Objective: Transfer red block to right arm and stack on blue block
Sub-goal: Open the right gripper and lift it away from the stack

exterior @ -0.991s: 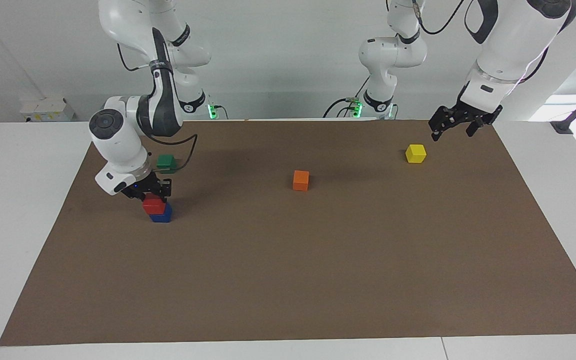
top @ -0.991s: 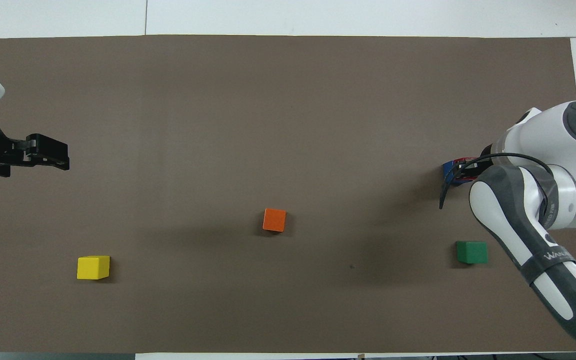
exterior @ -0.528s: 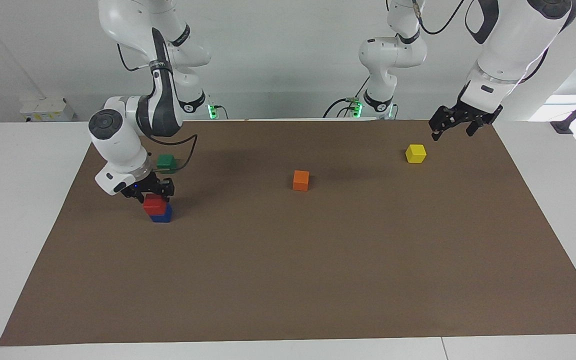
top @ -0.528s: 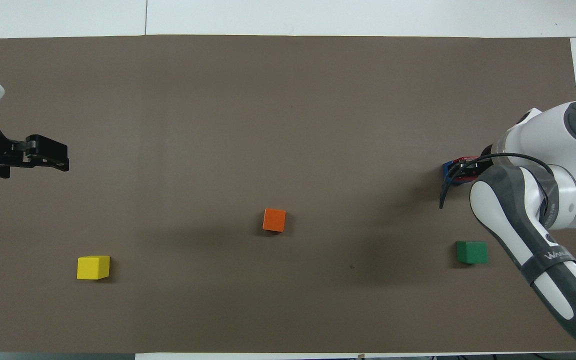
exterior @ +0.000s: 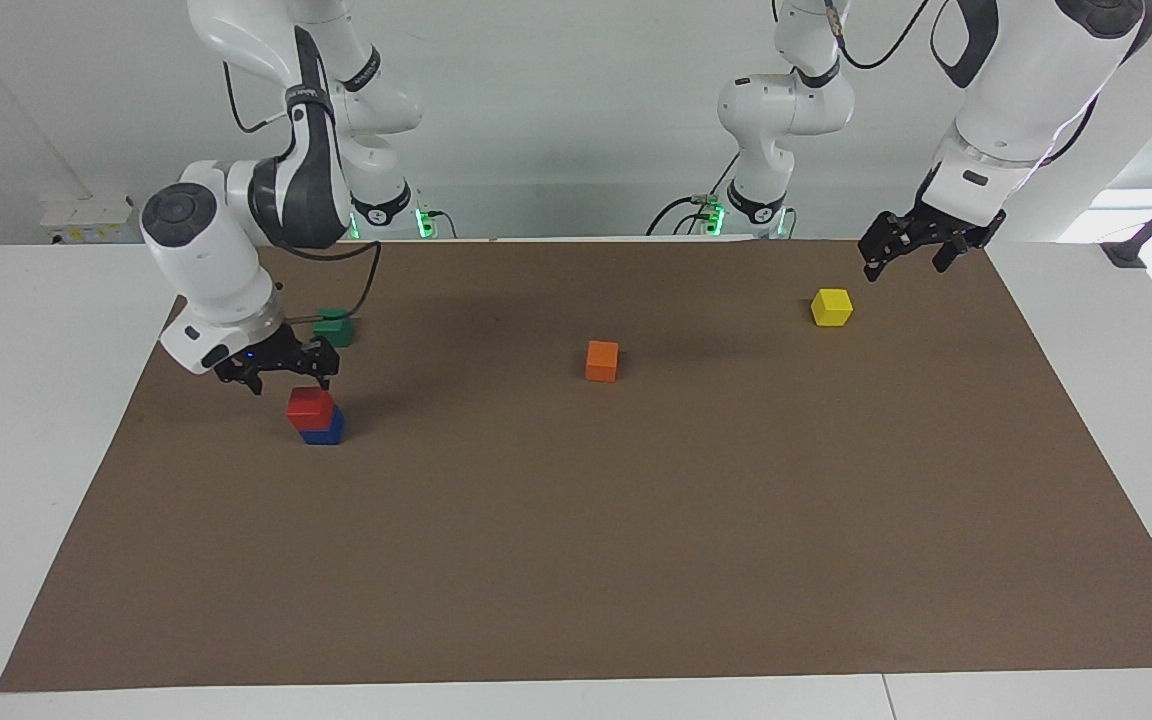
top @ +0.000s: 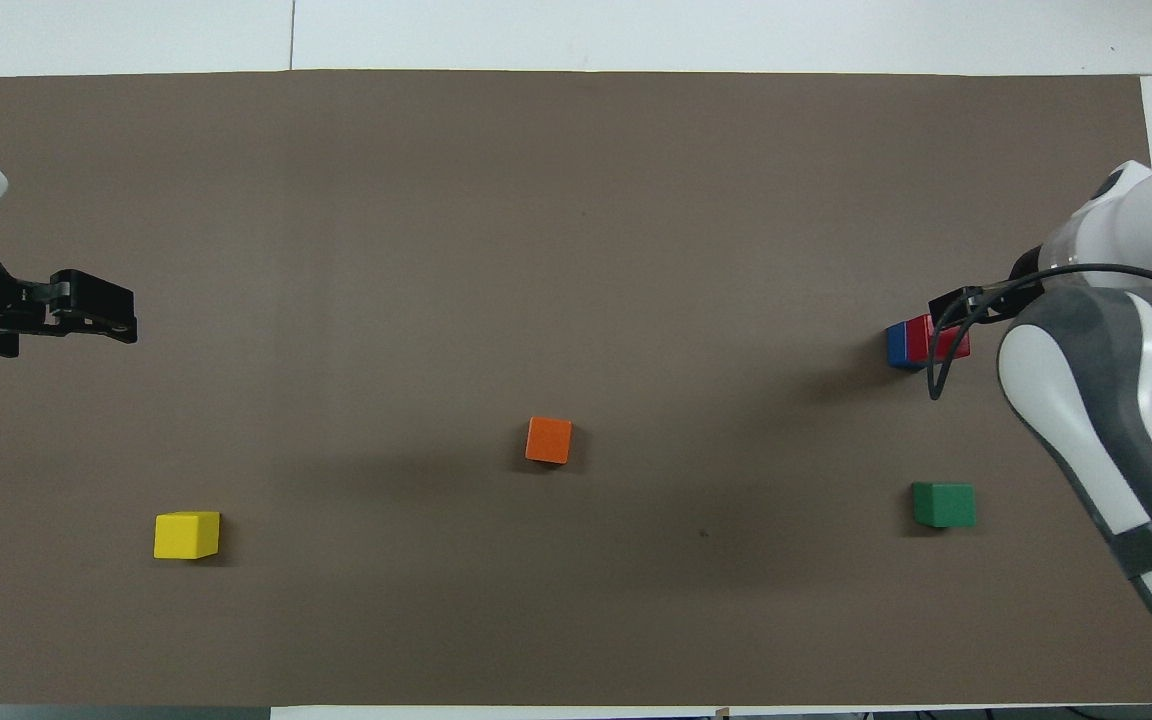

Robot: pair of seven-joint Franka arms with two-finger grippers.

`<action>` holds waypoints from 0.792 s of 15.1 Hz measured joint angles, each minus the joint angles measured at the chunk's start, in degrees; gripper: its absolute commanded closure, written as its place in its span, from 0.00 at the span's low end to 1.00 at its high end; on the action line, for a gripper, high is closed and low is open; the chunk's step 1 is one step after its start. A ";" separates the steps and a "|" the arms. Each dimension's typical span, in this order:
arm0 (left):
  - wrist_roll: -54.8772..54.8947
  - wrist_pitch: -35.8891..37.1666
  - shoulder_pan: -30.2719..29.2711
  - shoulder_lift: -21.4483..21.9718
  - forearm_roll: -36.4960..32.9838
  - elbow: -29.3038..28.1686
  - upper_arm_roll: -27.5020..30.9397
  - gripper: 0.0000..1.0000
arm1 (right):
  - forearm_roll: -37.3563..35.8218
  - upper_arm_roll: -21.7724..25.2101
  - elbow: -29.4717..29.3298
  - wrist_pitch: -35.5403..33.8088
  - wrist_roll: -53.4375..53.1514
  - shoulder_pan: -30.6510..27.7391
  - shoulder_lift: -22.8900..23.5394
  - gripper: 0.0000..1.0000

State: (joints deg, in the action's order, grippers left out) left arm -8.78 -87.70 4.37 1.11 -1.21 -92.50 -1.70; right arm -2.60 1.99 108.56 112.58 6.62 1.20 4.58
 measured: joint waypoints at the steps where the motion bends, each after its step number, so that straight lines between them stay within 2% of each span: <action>1: 0.00 0.00 -0.01 0.00 0.00 0.00 0.00 0.00 | 0.00 0.00 -1.65 -1.12 1.10 0.00 -1.17 0.00; 5: 0.00 0.01 -0.02 0.00 0.00 0.00 0.00 0.00 | 0.00 -0.02 -4.44 -5.44 2.29 0.04 -5.88 0.00; 12: 0.00 0.03 -0.04 0.00 0.00 0.00 0.00 0.00 | 0.00 0.04 -8.39 -24.64 2.29 0.05 -12.80 0.00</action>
State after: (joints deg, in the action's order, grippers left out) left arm -8.78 -87.67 4.32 1.11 -1.21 -92.50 -1.70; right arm -2.60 2.03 100.17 87.94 8.91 1.25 -8.22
